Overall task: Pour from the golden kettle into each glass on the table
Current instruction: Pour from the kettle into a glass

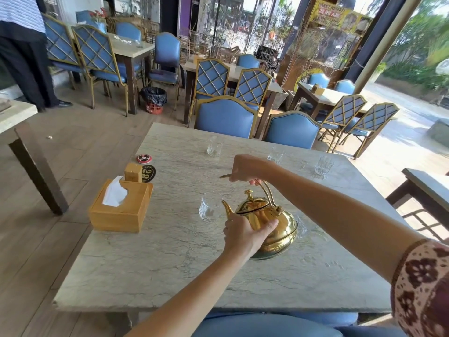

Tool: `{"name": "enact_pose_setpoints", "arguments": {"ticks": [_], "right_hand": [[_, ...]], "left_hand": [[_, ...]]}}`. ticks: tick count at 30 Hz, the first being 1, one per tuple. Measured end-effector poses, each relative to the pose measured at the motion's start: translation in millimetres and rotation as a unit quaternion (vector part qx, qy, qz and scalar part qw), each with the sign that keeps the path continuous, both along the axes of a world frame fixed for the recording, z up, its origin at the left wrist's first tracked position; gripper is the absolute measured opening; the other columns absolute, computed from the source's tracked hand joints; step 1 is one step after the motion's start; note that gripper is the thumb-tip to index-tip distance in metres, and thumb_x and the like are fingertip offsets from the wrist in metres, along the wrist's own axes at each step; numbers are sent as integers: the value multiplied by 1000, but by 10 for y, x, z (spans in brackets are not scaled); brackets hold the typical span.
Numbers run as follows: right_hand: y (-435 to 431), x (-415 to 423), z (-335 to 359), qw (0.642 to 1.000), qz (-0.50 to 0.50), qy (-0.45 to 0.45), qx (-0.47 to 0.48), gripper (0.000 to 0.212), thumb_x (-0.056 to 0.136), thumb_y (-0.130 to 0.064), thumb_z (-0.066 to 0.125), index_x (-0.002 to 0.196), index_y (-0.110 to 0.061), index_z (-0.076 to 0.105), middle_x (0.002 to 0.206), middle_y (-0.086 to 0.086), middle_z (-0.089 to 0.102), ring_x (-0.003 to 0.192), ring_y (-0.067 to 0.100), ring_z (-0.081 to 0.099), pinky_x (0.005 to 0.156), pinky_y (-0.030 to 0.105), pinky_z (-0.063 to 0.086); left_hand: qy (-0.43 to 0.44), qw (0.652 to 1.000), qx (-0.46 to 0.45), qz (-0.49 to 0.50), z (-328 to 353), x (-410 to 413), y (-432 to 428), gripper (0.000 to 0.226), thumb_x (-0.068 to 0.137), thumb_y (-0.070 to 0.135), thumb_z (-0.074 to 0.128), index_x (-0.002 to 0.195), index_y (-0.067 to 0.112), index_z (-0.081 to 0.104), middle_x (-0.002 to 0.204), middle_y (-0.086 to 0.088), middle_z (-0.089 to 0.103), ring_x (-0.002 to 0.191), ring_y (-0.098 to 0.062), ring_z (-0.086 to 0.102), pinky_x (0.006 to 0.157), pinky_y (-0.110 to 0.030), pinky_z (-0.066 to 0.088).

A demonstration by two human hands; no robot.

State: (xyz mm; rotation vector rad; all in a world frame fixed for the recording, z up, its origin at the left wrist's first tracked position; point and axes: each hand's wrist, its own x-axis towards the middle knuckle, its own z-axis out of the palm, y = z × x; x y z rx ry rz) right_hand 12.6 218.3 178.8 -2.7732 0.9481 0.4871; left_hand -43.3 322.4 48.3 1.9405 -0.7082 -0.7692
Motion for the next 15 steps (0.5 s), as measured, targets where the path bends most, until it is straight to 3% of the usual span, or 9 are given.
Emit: {"name": "enact_pose_setpoints", "arguments": {"ticks": [11, 13, 15], "right_hand": [[5, 62, -13, 1000, -13, 14, -10, 36, 93, -25, 61, 105, 9, 63, 58, 11, 59, 48, 20, 57, 49, 27, 50], [13, 84, -18, 1000, -13, 20, -15, 33, 93, -25, 62, 97, 7, 63, 57, 11, 58, 47, 20, 56, 48, 27, 49], [25, 97, -21, 999, -12, 25, -21, 31, 93, -25, 61, 88, 5, 61, 56, 11, 57, 45, 20, 55, 46, 27, 48]], "left_hand": [[-13, 1000, -5, 5, 52, 26, 51, 162, 23, 110, 28, 122, -15, 57, 117, -32, 67, 108, -46, 67, 90, -49, 57], [-11, 1000, -7, 4, 77, 36, 74, 150, 34, 108, 36, 121, -14, 57, 117, -30, 67, 108, -44, 66, 92, -49, 56], [-22, 1000, -4, 4, 96, 43, 88, 124, 53, 95, 50, 121, -9, 55, 119, -25, 66, 110, -40, 64, 96, -48, 54]]}}
